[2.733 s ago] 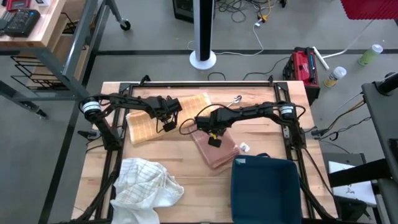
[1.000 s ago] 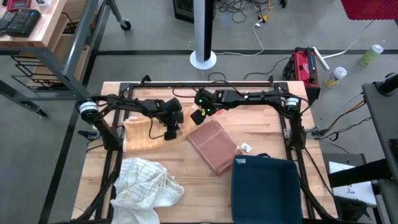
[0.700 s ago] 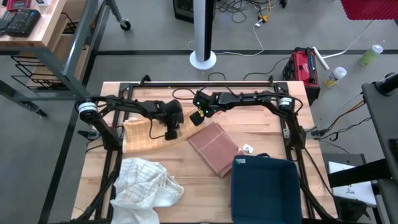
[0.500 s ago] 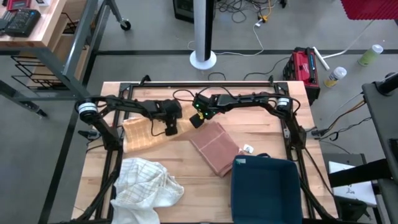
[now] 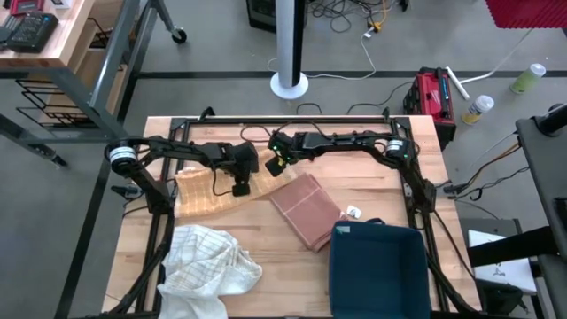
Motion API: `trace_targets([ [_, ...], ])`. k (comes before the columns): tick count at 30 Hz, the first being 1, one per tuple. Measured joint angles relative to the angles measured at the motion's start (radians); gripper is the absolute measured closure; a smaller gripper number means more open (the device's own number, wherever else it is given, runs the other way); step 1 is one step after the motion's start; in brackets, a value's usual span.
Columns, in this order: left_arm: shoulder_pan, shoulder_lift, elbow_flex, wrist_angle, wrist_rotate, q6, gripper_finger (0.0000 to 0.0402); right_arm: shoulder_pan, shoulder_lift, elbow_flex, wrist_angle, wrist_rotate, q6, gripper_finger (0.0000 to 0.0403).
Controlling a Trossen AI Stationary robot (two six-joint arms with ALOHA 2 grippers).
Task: Fold towel
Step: Fold the yellow towel
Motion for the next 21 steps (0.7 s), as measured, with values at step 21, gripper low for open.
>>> trace_targets([
  [21,-0.006,-0.002,-0.007,0.015,0.013,-0.061,0.0401,0.013,0.063,0.065,-0.082,-0.267,-0.003,0.0178],
])
